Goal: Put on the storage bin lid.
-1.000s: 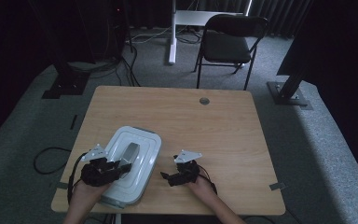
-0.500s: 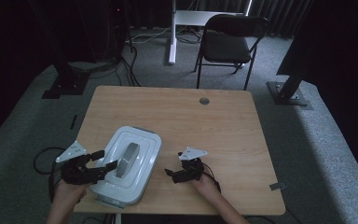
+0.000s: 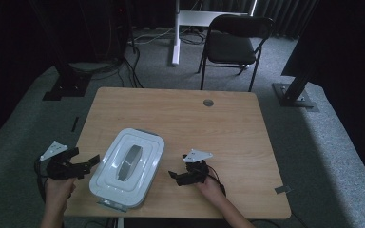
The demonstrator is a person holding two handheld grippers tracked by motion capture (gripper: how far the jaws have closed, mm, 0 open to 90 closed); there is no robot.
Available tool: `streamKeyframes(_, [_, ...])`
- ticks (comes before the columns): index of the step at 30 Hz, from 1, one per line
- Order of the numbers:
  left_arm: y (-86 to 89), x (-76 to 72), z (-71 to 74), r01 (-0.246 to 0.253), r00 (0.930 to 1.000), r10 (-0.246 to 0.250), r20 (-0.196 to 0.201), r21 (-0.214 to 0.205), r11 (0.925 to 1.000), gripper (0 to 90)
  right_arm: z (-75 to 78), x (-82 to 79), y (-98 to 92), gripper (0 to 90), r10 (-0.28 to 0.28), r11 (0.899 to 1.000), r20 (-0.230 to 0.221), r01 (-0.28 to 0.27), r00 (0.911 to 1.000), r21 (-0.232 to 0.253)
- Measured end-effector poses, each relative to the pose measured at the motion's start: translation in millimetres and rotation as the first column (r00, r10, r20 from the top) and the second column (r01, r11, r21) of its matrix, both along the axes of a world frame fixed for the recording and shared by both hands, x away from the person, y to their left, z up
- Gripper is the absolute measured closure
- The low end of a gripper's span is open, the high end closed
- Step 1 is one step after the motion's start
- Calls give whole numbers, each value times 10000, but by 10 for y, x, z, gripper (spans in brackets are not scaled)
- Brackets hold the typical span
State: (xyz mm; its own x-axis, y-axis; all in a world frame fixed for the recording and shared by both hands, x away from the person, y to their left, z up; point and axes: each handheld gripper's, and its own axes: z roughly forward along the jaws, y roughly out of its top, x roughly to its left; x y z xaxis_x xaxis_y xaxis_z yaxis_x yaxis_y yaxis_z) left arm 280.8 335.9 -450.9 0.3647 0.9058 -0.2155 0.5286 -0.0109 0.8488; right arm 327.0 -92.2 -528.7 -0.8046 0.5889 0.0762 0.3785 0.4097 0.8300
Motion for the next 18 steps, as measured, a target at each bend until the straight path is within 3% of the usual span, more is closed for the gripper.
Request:
streamKeyframes(1, [0,0,0,0,10000,0,0,0,10000,4,-2,1,-1,120,-18,10000,-10,18,10000,-4])
streamKeyframes(4, [126,89,-181,-747,9970,748,187,-29,9972,4,-12,1,3,120,-19,10000,-52,20,10000,24])
streamKeyframes(7, [163,133,-282,-924,9956,923,144,107,9957,4,-17,-2,10,120,-92,10000,-21,92,10000,-14])
streamKeyframes(9, [158,180,-411,-890,9960,890,19,221,9958,4,-20,2,16,120,-104,9999,-63,104,9999,36])
streamKeyframes(11, [145,197,-451,-811,9966,815,-94,307,9962,4,-22,3,21,120,-95,9999,-92,96,9999,67])
streamKeyframes(12, [105,216,-521,-800,9967,807,-79,660,9946,4,-25,-1,38,120,-91,9999,-111,92,9999,111])
streamKeyframes(16, [59,259,-602,-664,9975,683,-181,901,9937,4,-43,-15,88,120,-93,9999,-210,95,9997,113])
streamKeyframes(18, [36,282,-641,-541,9982,560,-209,831,9951,4,-62,-29,132,120,-4,9999,-296,7,9996,105])
